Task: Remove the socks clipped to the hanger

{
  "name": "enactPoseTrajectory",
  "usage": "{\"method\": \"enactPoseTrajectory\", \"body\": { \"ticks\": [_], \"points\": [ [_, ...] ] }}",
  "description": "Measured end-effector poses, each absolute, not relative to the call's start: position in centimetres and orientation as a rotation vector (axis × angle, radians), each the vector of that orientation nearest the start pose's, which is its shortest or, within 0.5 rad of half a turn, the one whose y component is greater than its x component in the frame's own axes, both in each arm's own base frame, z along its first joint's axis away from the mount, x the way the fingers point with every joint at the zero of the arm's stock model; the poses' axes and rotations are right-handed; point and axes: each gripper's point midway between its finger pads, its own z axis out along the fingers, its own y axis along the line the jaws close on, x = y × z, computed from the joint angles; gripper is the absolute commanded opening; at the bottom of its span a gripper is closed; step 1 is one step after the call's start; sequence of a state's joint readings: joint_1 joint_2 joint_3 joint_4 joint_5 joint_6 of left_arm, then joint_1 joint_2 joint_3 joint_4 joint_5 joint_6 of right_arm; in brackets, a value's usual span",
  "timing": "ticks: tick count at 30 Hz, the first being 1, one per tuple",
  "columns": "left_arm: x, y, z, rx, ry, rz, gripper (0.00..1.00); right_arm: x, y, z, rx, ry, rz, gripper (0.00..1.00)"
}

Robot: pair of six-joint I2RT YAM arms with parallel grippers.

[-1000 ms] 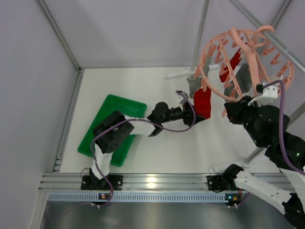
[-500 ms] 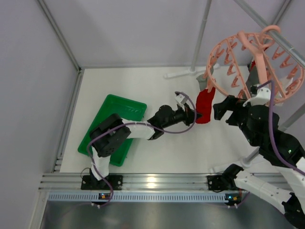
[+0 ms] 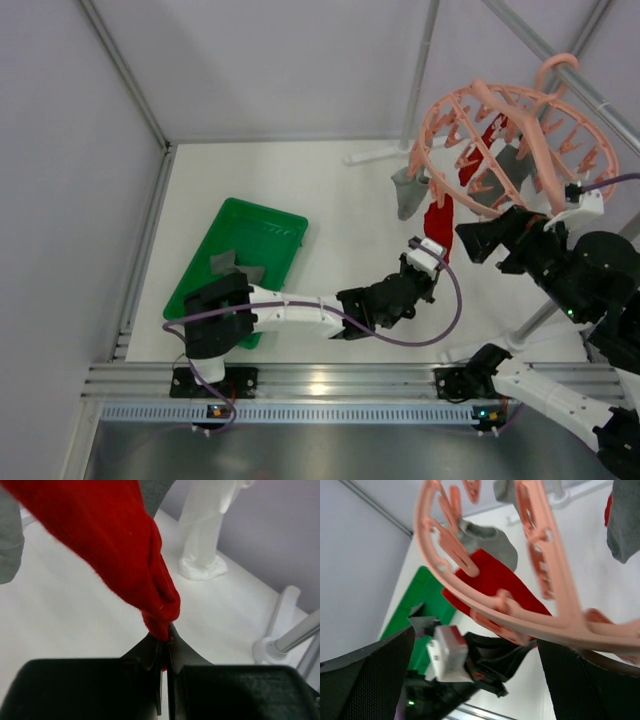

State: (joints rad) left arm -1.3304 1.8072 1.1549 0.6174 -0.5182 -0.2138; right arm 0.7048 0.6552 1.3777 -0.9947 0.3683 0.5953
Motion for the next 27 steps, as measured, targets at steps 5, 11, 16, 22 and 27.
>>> {"method": "enactPoseTrajectory", "body": {
  "ticks": [5,11,16,22,27],
  "points": [
    [21.0,-50.2,20.5,0.495,1.6,-0.586,0.0,16.0,9.9,41.4,0.131,1.817,0.679,0.98],
    [20.4,-49.5,19.9,0.507,1.59,-0.428,0.0,16.8,12.3,40.3,0.078,1.895,0.717,0.92],
    [19.5,-49.2,19.6,0.53,1.587,-0.379,0.0,17.9,13.7,39.1,0.06,1.955,0.7,0.88],
    [20.0,-48.3,19.2,0.549,1.588,-0.299,0.0,17.4,13.7,39.2,0.05,1.953,0.722,0.84],
    [20.0,-48.2,19.1,0.549,1.588,-0.285,0.0,17.0,12.7,39.3,0.071,1.893,0.732,0.78]
  ]
}}
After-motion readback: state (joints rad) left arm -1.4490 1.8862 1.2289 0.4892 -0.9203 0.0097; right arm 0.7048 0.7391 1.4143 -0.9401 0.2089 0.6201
